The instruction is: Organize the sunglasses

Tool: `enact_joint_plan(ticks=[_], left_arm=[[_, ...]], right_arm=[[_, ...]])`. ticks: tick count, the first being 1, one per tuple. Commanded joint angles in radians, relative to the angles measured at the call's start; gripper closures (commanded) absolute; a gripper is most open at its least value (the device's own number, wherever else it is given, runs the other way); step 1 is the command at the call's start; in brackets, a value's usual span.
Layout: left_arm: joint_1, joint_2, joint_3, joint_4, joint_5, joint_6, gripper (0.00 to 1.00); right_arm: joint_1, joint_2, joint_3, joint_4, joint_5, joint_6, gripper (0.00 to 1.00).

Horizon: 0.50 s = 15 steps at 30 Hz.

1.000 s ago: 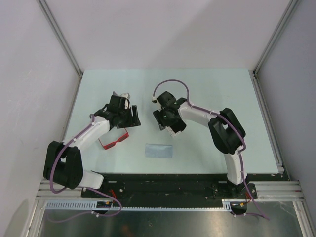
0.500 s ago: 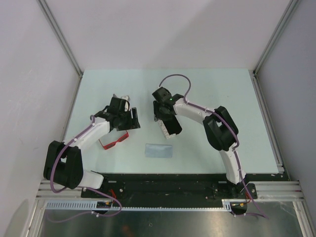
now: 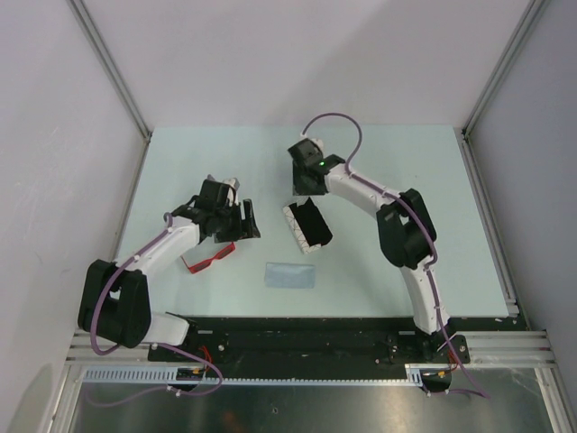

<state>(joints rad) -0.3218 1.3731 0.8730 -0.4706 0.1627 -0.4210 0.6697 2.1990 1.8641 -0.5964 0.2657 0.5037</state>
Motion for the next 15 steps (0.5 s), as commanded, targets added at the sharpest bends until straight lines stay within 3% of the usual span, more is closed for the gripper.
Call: enact_joint_plan(ticks=[1,6,10,15], left_arm=[[0.007,-0.031,0.0,0.012,0.055,-0.025,0.23],[0.006,-0.029,0.003,0.013,0.064,-0.028,0.23],[0.006,-0.025,0.007,0.012,0.067,-0.032,0.23],[0.006,-0.009,0.017,0.012,0.069,-0.027,0.23]], right_arm=[[-0.126,0.024,0.105,0.001,-0.144,-0.203,0.52],[-0.176,0.067,0.165,-0.092,-0.291,-0.411,0.52],[-0.193,0.038,0.133,-0.091,-0.488,-0.473,0.5],[-0.194,0.031,0.113,-0.092,-0.611,-0.495,0.48]])
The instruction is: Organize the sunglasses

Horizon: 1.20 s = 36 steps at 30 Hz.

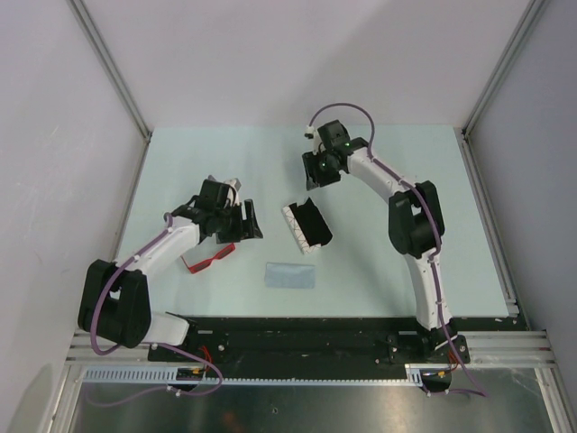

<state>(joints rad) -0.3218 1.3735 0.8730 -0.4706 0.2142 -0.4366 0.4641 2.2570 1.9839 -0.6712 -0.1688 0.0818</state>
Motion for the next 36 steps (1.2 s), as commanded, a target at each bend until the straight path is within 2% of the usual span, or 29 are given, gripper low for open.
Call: enact_joint_plan(ticks=[1,9,16,23,26,27,28,35,36], left_arm=[[0.007,-0.007,0.017,0.012,0.019,-0.01,0.23],[0.006,0.001,0.018,0.012,0.013,-0.004,0.23],[0.006,-0.004,0.011,0.013,0.008,0.001,0.23],[0.006,-0.013,-0.003,0.012,0.002,0.006,0.23],[0.006,-0.014,-0.006,0.012,0.001,0.007,0.23],[0.006,-0.016,-0.006,0.012,0.001,0.009,0.23],[0.006,-0.017,-0.008,0.012,0.001,0.009,0.23],[0.006,-0.033,-0.023,0.012,-0.009,0.012,0.23],[0.006,-0.036,-0.025,0.012,-0.01,0.01,0.23]], right_arm=[[0.015,-0.025,-0.007,-0.021,-0.192,-0.074,0.47],[0.019,0.029,0.013,-0.091,-0.175,-0.079,0.48],[0.008,0.056,0.042,-0.151,-0.172,-0.08,0.53],[0.011,0.052,0.007,-0.159,-0.175,-0.051,0.75],[0.015,0.024,-0.046,-0.119,-0.187,-0.005,0.88],[0.015,0.016,-0.063,-0.107,-0.184,0.01,0.98],[0.015,0.009,-0.077,-0.088,-0.181,0.025,1.0],[0.013,-0.128,-0.269,0.065,-0.1,0.295,1.0],[0.015,-0.187,-0.299,0.091,-0.062,0.406,1.0]])
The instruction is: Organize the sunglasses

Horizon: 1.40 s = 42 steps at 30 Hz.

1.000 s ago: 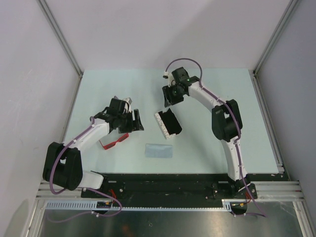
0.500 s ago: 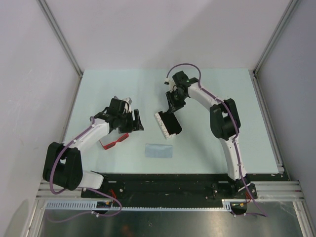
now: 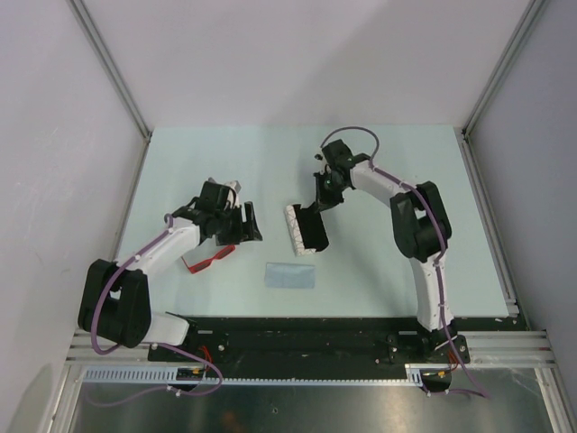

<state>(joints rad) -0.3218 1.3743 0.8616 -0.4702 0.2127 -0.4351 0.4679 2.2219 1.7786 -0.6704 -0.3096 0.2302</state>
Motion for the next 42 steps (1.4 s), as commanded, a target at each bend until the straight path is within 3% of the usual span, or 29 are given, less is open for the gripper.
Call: enact_joint_plan(ticks=[1,6,11,22,34,42], left_arm=[[0.006,-0.037,-0.015,0.013,-0.012,0.007,0.23],[0.006,-0.043,-0.026,0.012,-0.015,0.003,0.23],[0.006,-0.057,-0.039,0.013,-0.018,0.001,0.23],[0.006,-0.119,-0.056,0.013,-0.088,-0.034,0.23],[0.006,-0.153,-0.041,0.025,-0.142,-0.088,0.22],[0.006,-0.146,-0.045,0.03,-0.134,-0.08,0.22]], right_arm=[[0.012,-0.178,-0.163,0.139,0.099,0.315,1.0],[0.052,-0.343,-0.321,0.245,0.281,0.646,1.0],[0.146,-0.436,-0.355,0.224,0.507,0.842,1.0],[0.207,-0.458,-0.418,0.232,0.667,1.159,1.0],[0.268,-0.492,-0.51,0.124,0.831,1.653,1.0],[0.299,-0.435,-0.51,0.126,0.871,1.758,0.98]])
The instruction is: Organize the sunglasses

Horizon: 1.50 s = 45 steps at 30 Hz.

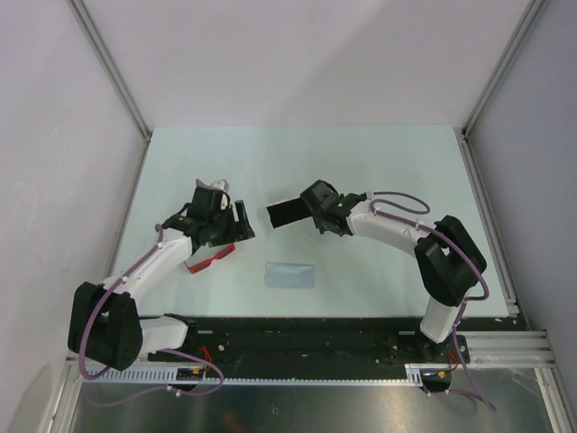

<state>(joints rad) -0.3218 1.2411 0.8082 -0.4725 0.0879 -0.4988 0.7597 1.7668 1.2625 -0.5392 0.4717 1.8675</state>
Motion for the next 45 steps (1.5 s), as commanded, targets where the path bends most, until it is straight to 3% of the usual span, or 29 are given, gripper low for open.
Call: enact_joint_plan(ticks=[1,6,13,17,20,25,28,29,32,39,42,43,45], left_arm=[[0.006,-0.015,0.005,0.032,-0.011,-0.017,0.22],[0.006,-0.014,0.0,0.032,-0.013,-0.015,0.22],[0.006,-0.002,-0.001,0.032,-0.01,-0.006,0.22],[0.006,0.0,-0.006,0.031,-0.01,-0.001,0.22],[0.006,0.001,-0.007,0.031,-0.01,-0.001,0.22],[0.006,0.0,-0.009,0.031,-0.02,-0.001,0.22],[0.006,-0.006,-0.012,0.032,-0.028,-0.003,0.22],[0.006,-0.008,-0.012,0.032,-0.03,-0.003,0.22],[0.006,-0.006,-0.011,0.031,-0.033,-0.004,0.22],[0.006,0.006,-0.006,0.032,0.056,0.014,0.21],[0.004,0.004,-0.018,0.034,0.148,0.026,0.21],[0.004,0.003,-0.03,0.032,0.171,0.026,0.21],[-0.003,0.0,-0.044,0.034,0.216,0.028,0.21]], right_arm=[[0.006,0.025,0.006,-0.008,0.085,0.122,0.99],[-0.007,0.048,0.012,-0.073,0.073,0.142,0.99],[0.007,0.075,0.012,-0.088,0.061,0.162,0.91],[0.009,0.086,0.012,-0.085,0.042,0.15,0.65],[0.009,0.088,0.012,-0.077,0.027,0.119,0.53],[0.0,0.076,0.012,-0.08,-0.022,0.076,0.55],[0.004,0.05,0.014,-0.11,-0.031,0.048,0.46],[0.006,0.04,0.012,-0.128,-0.027,0.044,0.33],[0.01,-0.009,0.012,-0.146,0.007,-0.013,0.22],[0.006,-0.135,0.012,-0.172,0.05,-0.266,0.16],[-0.022,-0.174,0.011,-0.202,-0.002,-0.509,0.18],[-0.032,-0.188,0.008,-0.205,-0.04,-0.663,0.18],[-0.03,-0.211,-0.03,-0.211,-0.039,-0.779,0.23]])
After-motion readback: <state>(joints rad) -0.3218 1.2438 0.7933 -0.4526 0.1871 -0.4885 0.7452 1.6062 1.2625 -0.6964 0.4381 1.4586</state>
